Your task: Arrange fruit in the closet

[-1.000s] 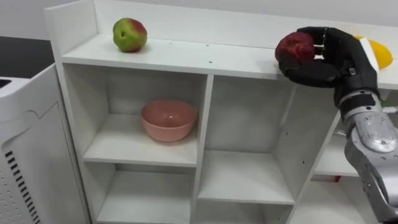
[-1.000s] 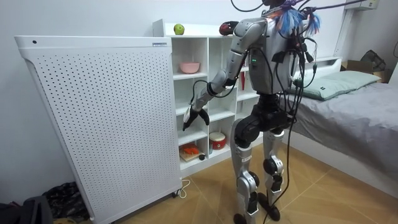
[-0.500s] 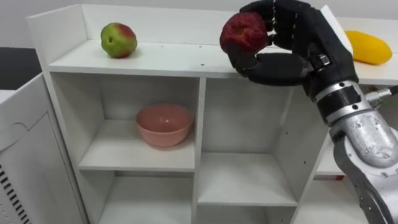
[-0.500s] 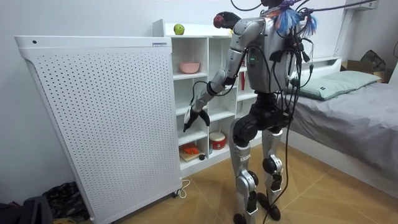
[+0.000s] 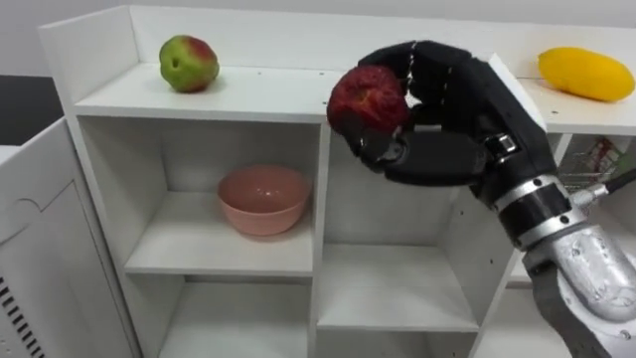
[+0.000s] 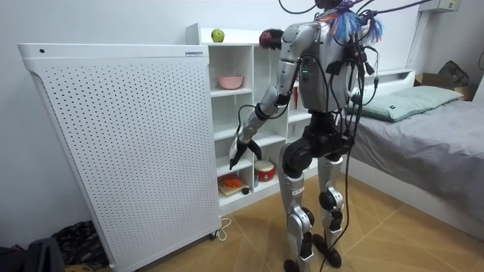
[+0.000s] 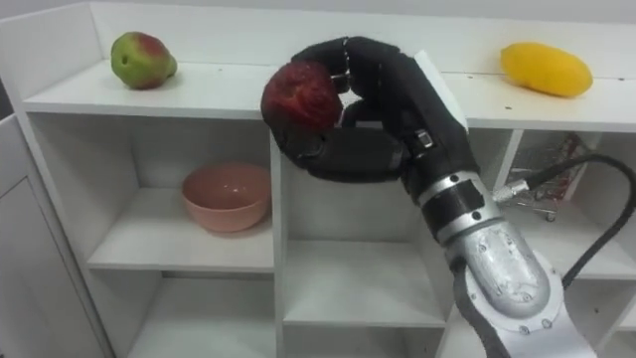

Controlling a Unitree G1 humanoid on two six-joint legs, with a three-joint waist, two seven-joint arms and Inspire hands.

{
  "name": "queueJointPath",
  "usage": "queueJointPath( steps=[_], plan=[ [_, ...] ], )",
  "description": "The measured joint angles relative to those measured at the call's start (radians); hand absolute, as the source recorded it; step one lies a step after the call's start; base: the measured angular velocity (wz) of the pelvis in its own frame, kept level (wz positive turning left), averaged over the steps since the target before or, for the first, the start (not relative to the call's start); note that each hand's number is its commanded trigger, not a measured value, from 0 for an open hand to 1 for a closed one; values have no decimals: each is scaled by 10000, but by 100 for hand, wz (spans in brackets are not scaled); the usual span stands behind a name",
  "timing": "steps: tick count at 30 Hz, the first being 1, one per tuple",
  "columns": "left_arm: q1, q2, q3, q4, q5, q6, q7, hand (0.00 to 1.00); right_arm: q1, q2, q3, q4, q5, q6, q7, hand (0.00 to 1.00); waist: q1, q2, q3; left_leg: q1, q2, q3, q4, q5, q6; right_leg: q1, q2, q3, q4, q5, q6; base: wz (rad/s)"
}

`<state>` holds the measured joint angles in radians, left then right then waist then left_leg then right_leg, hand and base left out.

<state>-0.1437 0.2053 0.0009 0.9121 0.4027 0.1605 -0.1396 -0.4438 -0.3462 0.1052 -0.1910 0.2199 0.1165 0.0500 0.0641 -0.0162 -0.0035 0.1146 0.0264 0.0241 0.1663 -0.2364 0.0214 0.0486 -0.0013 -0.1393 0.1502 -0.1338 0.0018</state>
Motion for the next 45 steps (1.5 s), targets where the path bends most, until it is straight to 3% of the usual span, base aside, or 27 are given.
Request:
queueJointPath(
  steps=[4,8,13,17,19,20,23,27,30,31,35,41,45],
  plan=[
    [1,-41,-277,113,-22,-29,292,0,644,87,322,1157,61,3,190,100,36,24,19,-180,5,39,3,0,0,-167,-23,-15,15,0,0,-4],
    [-99,-209,-477,703,-233,-284,736,0,680,775,399,3624,15,-151,125,100,11,75,40,-606,-23,0,55,1,1,-633,-79,-9,76,0,1,0],
    [-202,-379,-681,1991,-1006,-407,1183,0,698,1127,399,5776,954,-169,-131,100,-47,109,66,-1413,-34,-33,393,1,1,-1384,-156,-83,390,0,0,2],
    [-471,-431,-1043,2728,-1856,-669,1475,0,506,1271,352,7821,2268,-679,-253,100,-55,180,205,-1977,-48,-83,673,2,0,-1941,-318,-336,832,-55,-22,16],
    [-445,-495,-1060,3056,-2047,-1078,1868,0,466,1363,177,8872,2809,-759,-450,100,61,155,317,-2598,-150,-62,822,23,35,-2800,-499,-579,1616,-283,-29,15],
    [-333,-487,-1134,3087,-2170,-1235,2132,0,474,1365,175,9373,3300,-797,-482,100,181,113,374,-2978,-227,-41,1013,27,41,-3223,-563,-663,1894,-329,-43,7],
    [349,-323,-1154,3274,-2349,-1638,2782,0,497,1383,66,10302,4471,-807,-494,100,333,70,406,-3931,-306,-50,1496,28,44,-4065,-686,-867,2203,-335,-60,0],
    [1325,35,-1462,3224,-2319,-1544,3564,0,486,1249,-120,10687,6420,-958,-519,100,733,-43,483,-4827,-402,-29,2103,24,44,-4950,-844,-843,2774,-423,-205,3],
    [1834,65,-1603,3046,-2336,-1398,3719,0,-84,1178,-133,10992,7892,-1130,-502,100,844,-58,545,-5770,-431,-24,2774,20,50,-5801,-1029,-846,3338,-489,-309,14],
    [1906,48,-1606,2914,-2337,-1373,3718,0,-407,1143,-224,11166,8294,-1164,-466,100,848,-23,591,-6190,-458,-31,3129,10,61,-6145,-1131,-894,3620,-525,-358,21],
    [1866,63,-1856,2372,-2354,-1306,3846,0,-1174,875,-660,11353,10226,-1173,-533,100,1083,40,653,-7705,-569,-18,4221,-156,107,-7473,-1398,-983,4665,-793,-403,31],
    [1926,91,-2434,1889,-2519,-1109,4185,0,-1686,82,-697,11593,12310,-1219,-563,100,1596,55,650,-9326,-579,-39,5358,-186,133,-8948,-1645,-1034,5642,-827,-484,6],
    [1967,101,-2422,1369,-2840,-923,4266,0,-2384,-214,-919,11610,12643,-1264,-826,100,1731,82,631,-10363,-584,-14,5951,-225,94,-9961,-1718,-975,6186,-839,-516,2]
  ],
)
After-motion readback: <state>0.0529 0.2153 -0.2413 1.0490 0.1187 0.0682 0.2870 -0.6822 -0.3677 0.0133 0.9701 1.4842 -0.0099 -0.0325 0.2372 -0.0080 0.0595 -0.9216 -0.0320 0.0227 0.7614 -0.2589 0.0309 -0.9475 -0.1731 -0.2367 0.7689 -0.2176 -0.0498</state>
